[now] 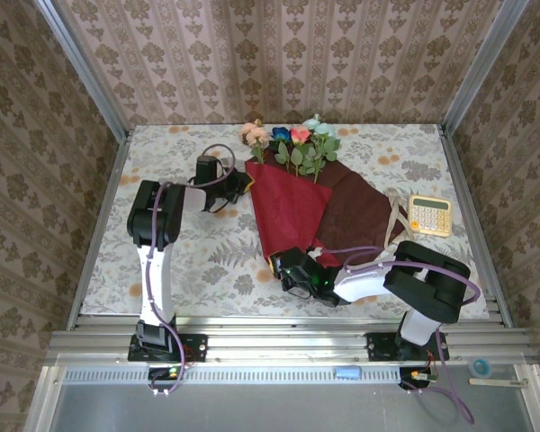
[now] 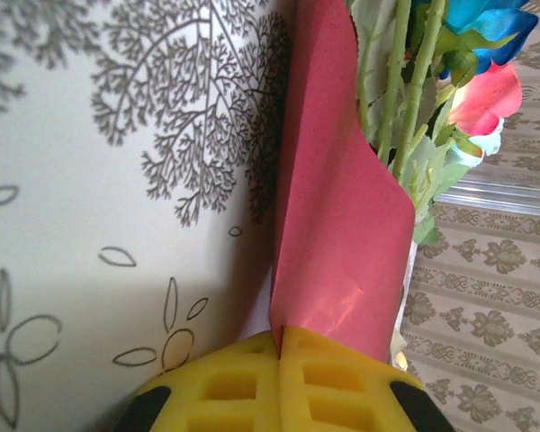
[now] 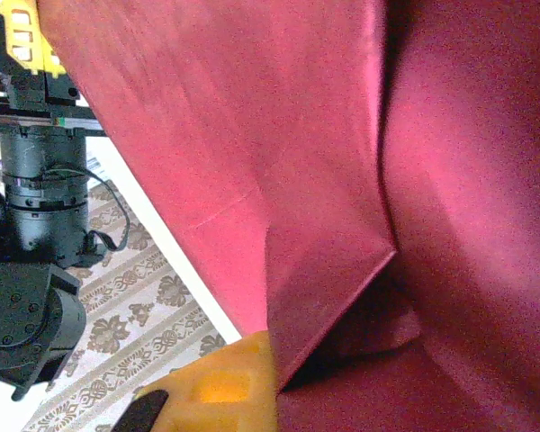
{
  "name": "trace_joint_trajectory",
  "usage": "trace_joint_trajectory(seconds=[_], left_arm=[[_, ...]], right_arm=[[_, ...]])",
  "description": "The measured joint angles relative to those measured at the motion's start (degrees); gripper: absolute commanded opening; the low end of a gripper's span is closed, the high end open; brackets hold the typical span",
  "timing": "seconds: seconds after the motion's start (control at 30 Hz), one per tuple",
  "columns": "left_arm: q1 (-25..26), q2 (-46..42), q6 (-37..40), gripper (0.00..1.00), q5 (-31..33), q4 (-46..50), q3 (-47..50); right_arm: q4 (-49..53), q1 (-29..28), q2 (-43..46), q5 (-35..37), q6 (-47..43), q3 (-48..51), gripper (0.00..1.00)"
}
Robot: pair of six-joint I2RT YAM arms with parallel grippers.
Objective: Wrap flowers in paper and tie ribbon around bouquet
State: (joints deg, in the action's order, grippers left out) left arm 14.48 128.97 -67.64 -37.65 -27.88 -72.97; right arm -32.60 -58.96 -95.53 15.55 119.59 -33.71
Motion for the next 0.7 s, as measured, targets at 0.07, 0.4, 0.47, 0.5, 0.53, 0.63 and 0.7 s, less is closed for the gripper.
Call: trace_joint_trajectory(seconds=[0.07, 0.4, 0.47, 0.5, 0.53, 0.63, 0.7], left_arm=[[-0.1, 0.0, 0.0, 0.34, -0.2, 0.3, -1.0], [0.6, -17.3, 4.4, 0.41, 7.6, 16.6, 12.0], [2.4, -22.9, 6.0, 0.40, 8.5, 21.7, 14.6], [3.9, -25.8, 6.6, 0.39, 8.6, 23.9, 15.8], [5.8, -28.5, 7.3, 0.38, 8.5, 26.1, 16.7], [12.2, -32.6, 7.8, 0.36, 7.0, 29.5, 18.4], [17.6, -33.4, 7.7, 0.34, 5.7, 30.6, 19.8]], right_arm=[[0.3, 0.0, -0.1, -1.2, 0.0, 0.0, 0.00], [18.1, 2.3, -0.2, -14.4, 0.0, -7.3, 0.57], [26.4, 4.0, 1.9, -16.5, 0.0, -9.6, 0.59], [30.9, 5.0, 3.5, -17.4, -0.2, -11.0, 0.60], [34.9, 6.1, 4.9, -18.1, -0.9, -12.2, 0.61], [45.3, 9.2, 9.2, -19.1, -4.4, -16.0, 0.61], [51.6, 11.6, 12.1, -19.3, -8.2, -18.3, 0.62]])
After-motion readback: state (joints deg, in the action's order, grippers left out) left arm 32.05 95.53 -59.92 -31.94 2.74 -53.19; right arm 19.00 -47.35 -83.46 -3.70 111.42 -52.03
